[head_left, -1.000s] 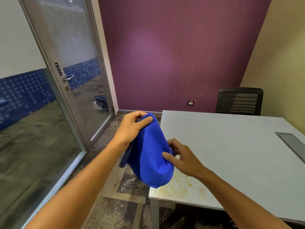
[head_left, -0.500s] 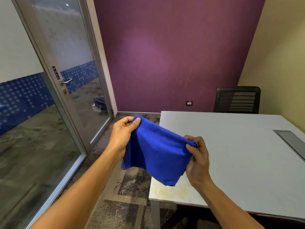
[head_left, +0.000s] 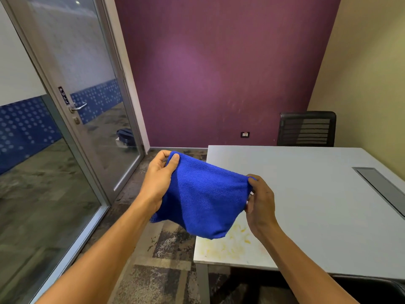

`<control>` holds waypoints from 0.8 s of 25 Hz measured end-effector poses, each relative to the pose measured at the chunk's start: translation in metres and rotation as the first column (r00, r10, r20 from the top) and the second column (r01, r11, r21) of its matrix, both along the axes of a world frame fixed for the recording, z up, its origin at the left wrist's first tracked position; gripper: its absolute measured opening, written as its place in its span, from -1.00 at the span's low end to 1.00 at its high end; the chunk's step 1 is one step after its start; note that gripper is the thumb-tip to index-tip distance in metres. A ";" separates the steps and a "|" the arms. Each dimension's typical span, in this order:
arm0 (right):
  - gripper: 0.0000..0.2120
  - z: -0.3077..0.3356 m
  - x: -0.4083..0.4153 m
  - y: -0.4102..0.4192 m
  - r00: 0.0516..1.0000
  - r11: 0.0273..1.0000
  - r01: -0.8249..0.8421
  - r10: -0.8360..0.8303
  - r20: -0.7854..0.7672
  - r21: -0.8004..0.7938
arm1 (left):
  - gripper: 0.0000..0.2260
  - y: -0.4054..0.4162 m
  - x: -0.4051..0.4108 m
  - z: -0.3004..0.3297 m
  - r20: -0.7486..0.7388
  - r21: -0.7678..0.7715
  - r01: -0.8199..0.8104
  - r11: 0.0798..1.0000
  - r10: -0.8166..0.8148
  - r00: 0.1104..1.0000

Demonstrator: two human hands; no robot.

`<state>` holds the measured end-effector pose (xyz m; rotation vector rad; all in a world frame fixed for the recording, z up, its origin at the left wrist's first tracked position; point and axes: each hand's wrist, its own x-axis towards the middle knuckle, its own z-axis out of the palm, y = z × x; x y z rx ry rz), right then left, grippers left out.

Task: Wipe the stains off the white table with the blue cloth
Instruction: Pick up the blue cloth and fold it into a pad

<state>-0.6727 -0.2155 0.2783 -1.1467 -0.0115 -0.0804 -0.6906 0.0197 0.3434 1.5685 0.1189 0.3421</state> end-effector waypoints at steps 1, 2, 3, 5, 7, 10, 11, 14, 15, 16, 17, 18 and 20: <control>-0.82 0.001 0.001 0.001 0.999 0.999 0.015 -0.014 -0.038 0.044 | -0.85 -0.001 0.000 -0.002 -0.004 -0.005 -0.015 1.000 0.015 1.000; -0.79 0.001 0.002 0.004 0.996 0.996 0.037 -0.030 -0.083 0.077 | -0.85 -0.003 0.001 -0.003 -0.007 -0.005 -0.026 1.000 0.026 1.000; -0.77 0.002 0.001 0.006 0.991 0.993 0.060 -0.048 -0.126 0.099 | -0.86 -0.006 0.002 -0.005 -0.006 -0.001 -0.031 1.000 0.031 1.000; -0.80 0.000 0.001 0.010 0.983 0.991 0.062 -0.040 -0.179 0.118 | -0.87 -0.011 0.003 -0.007 0.001 0.012 -0.029 0.999 0.029 1.000; -0.73 -0.004 0.004 0.010 0.978 0.991 -0.067 0.089 -0.188 0.118 | -0.87 -0.012 0.004 -0.007 0.003 0.021 -0.049 0.999 0.049 0.999; -0.59 -0.018 0.001 0.007 0.891 0.910 -0.412 0.413 -0.189 0.046 | -0.85 -0.006 0.011 -0.009 -0.029 0.027 -0.147 0.989 0.148 0.989; -0.63 -0.022 -0.001 0.006 0.840 0.865 -0.500 0.495 -0.224 0.038 | -0.84 -0.001 0.014 -0.012 -0.058 0.023 -0.182 0.983 0.183 0.981; -0.73 -0.033 0.001 0.002 0.799 0.854 -0.518 0.499 -0.336 0.037 | -0.79 0.019 0.018 -0.033 -0.218 0.075 -0.185 0.980 0.197 0.956; -0.75 -0.036 0.004 0.001 0.806 0.873 -0.486 0.469 -0.360 0.049 | -0.75 0.025 0.018 -0.044 -0.284 0.146 -0.156 0.977 0.193 0.939; -0.77 -0.036 0.007 0.001 0.817 0.892 -0.449 0.434 -0.380 0.054 | -0.71 0.031 0.018 -0.054 -0.345 0.209 -0.128 0.970 0.195 0.918; -0.80 -0.038 0.009 0.002 0.826 0.907 -0.420 0.400 -0.398 0.039 | -0.67 0.034 0.018 -0.062 -0.394 0.222 -0.112 0.969 0.194 0.898; -0.81 -0.039 0.010 0.003 0.834 0.919 -0.395 0.365 -0.414 0.014 | -0.66 0.036 0.017 -0.070 -0.437 0.174 -0.109 0.979 0.176 0.882; -0.78 -0.041 0.010 0.003 0.826 0.930 -0.365 0.346 -0.445 0.046 | -0.64 0.036 0.015 -0.078 -0.520 -0.049 -0.148 0.988 0.101 0.848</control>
